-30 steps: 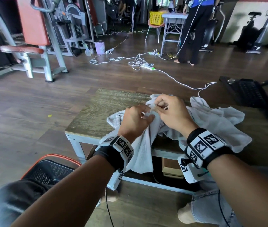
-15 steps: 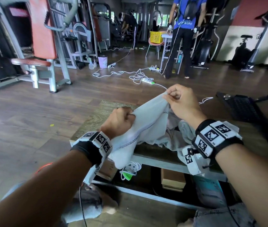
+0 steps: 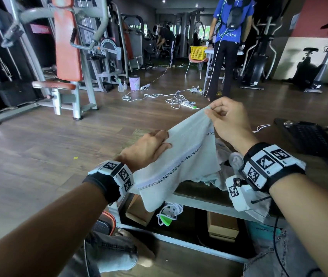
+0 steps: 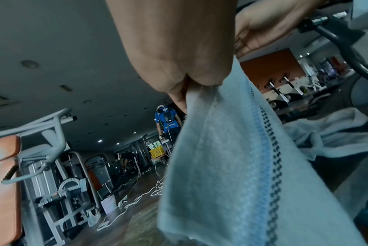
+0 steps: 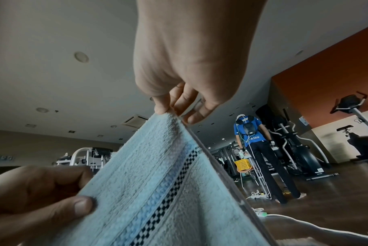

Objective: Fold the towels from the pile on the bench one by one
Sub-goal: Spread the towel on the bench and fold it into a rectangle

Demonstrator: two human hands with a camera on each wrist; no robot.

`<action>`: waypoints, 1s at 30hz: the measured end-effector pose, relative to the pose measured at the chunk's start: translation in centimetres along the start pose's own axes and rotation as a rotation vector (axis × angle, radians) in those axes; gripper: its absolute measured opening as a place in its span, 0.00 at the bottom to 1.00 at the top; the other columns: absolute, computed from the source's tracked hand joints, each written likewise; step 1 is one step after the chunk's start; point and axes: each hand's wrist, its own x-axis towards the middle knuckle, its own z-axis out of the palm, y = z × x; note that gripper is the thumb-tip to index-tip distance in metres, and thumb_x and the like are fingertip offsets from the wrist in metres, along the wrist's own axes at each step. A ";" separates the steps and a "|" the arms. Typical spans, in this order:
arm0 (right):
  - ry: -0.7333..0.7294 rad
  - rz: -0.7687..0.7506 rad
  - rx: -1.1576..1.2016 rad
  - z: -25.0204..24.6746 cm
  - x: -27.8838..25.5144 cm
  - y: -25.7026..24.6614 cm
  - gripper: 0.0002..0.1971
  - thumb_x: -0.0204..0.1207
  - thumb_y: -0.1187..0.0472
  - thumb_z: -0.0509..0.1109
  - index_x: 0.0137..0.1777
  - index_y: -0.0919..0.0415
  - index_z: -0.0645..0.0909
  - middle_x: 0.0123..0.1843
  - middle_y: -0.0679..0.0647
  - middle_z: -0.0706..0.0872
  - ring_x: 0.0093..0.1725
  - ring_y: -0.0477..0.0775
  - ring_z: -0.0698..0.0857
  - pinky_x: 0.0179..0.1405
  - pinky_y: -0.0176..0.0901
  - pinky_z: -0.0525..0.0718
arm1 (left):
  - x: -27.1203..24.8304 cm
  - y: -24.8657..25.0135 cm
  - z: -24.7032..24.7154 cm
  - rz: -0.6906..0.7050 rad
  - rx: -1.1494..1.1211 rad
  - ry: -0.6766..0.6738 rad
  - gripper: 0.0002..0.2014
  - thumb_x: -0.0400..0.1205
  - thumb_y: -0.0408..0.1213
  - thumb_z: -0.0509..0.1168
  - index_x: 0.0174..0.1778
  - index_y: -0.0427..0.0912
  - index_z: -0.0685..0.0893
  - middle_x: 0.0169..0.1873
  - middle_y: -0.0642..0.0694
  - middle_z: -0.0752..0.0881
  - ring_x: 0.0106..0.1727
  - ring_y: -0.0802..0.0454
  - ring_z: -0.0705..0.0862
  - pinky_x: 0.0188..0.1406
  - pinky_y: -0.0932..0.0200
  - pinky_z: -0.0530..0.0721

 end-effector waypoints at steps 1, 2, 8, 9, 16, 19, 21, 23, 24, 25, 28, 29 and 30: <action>-0.006 -0.010 0.002 0.1 0.0 -0.2 0.03 0.77 0.64 0.76 0.48 0.63 0.86 0.40 0.55 0.89 0.37 0.48 0.85 0.39 0.33 0.81 | -0.1 -0.3 0.0 0.002 0.009 -0.006 0.15 0.87 0.47 0.58 0.55 0.35 0.76 0.41 0.42 0.80 0.40 0.39 0.80 0.41 0.52 0.78; -0.009 -0.018 0.004 0.3 0.0 -0.5 0.03 0.77 0.64 0.76 0.48 0.63 0.86 0.40 0.55 0.89 0.38 0.48 0.85 0.38 0.31 0.80 | -0.1 -0.5 0.0 0.000 0.010 -0.005 0.15 0.87 0.46 0.57 0.56 0.35 0.75 0.42 0.41 0.81 0.40 0.38 0.80 0.41 0.50 0.79; 0.014 -0.059 0.041 1.0 0.6 -1.3 0.02 0.77 0.66 0.76 0.47 0.62 0.86 0.39 0.55 0.89 0.39 0.50 0.86 0.42 0.41 0.84 | -0.6 -1.1 0.1 -0.042 0.021 -0.033 0.09 0.85 0.41 0.56 0.51 0.38 0.75 0.40 0.40 0.81 0.39 0.38 0.80 0.39 0.55 0.73; 0.021 -0.069 0.048 1.1 0.8 -1.4 0.02 0.77 0.66 0.75 0.46 0.62 0.85 0.38 0.54 0.88 0.38 0.50 0.86 0.42 0.41 0.84 | -0.7 -1.0 0.1 -0.054 0.021 -0.038 0.08 0.85 0.40 0.55 0.47 0.40 0.74 0.37 0.43 0.80 0.36 0.39 0.79 0.37 0.55 0.72; 0.016 -0.049 0.010 1.0 3.2 -1.4 0.02 0.77 0.63 0.76 0.47 0.57 0.85 0.38 0.48 0.88 0.40 0.49 0.87 0.45 0.45 0.88 | -0.1 -0.8 -0.8 -0.177 -0.097 0.100 0.14 0.84 0.33 0.60 0.34 0.45 0.67 0.29 0.56 0.69 0.33 0.51 0.69 0.37 0.58 0.66; 0.044 -0.030 0.009 1.1 4.1 -1.2 0.03 0.77 0.61 0.76 0.45 0.53 0.85 0.39 0.48 0.89 0.41 0.51 0.89 0.47 0.52 0.89 | 0.2 -0.7 -1.1 -0.167 -0.121 0.111 0.09 0.88 0.35 0.57 0.41 0.42 0.71 0.31 0.54 0.73 0.32 0.50 0.71 0.36 0.59 0.66; 0.067 -0.015 0.017 1.1 4.7 -1.1 0.03 0.76 0.60 0.76 0.44 0.51 0.86 0.39 0.47 0.89 0.41 0.51 0.89 0.47 0.53 0.90 | 0.3 -0.7 -1.3 -0.190 -0.145 0.102 0.09 0.90 0.40 0.53 0.46 0.42 0.70 0.29 0.49 0.75 0.30 0.46 0.74 0.34 0.57 0.66; 0.084 -0.007 0.023 0.9 5.4 -1.1 0.03 0.76 0.60 0.76 0.44 0.51 0.86 0.38 0.46 0.89 0.39 0.49 0.88 0.45 0.48 0.88 | 0.8 -0.9 -2.0 -0.222 -0.156 0.124 0.11 0.90 0.45 0.53 0.46 0.43 0.70 0.25 0.52 0.74 0.28 0.50 0.73 0.32 0.60 0.65; 0.090 -0.002 0.027 0.8 5.7 -1.0 0.03 0.77 0.61 0.76 0.45 0.52 0.85 0.38 0.46 0.89 0.38 0.47 0.87 0.44 0.45 0.87 | 1.1 -1.2 -2.4 -0.204 -0.144 0.139 0.12 0.89 0.47 0.55 0.45 0.42 0.72 0.24 0.54 0.75 0.27 0.53 0.72 0.31 0.62 0.66; 0.094 0.005 0.032 0.6 6.0 -1.0 0.03 0.77 0.61 0.76 0.46 0.53 0.85 0.39 0.47 0.89 0.38 0.46 0.86 0.43 0.42 0.86 | 1.6 -1.6 -3.0 -0.166 -0.129 0.137 0.13 0.88 0.49 0.57 0.46 0.42 0.74 0.25 0.54 0.76 0.28 0.54 0.74 0.31 0.65 0.67; 0.127 0.037 0.038 -0.2 6.9 -0.8 0.02 0.78 0.62 0.76 0.47 0.55 0.86 0.41 0.51 0.90 0.37 0.44 0.86 0.41 0.36 0.84 | 2.7 -3.5 -4.9 0.004 -0.059 0.034 0.16 0.84 0.53 0.62 0.49 0.41 0.80 0.33 0.55 0.81 0.31 0.61 0.76 0.33 0.73 0.70; 0.146 0.054 0.045 -0.5 7.2 -0.6 0.02 0.78 0.62 0.76 0.46 0.55 0.86 0.41 0.51 0.90 0.35 0.42 0.85 0.38 0.32 0.83 | 3.0 -4.2 -5.4 0.037 -0.035 0.012 0.16 0.84 0.53 0.63 0.49 0.41 0.82 0.34 0.56 0.81 0.32 0.64 0.75 0.34 0.76 0.69; 0.166 0.069 0.046 -0.8 7.5 -0.4 0.03 0.78 0.62 0.75 0.45 0.54 0.85 0.40 0.51 0.90 0.33 0.39 0.84 0.35 0.29 0.81 | 3.2 -4.9 -6.0 0.055 -0.018 0.005 0.15 0.84 0.51 0.64 0.48 0.41 0.83 0.34 0.57 0.80 0.32 0.66 0.74 0.35 0.79 0.68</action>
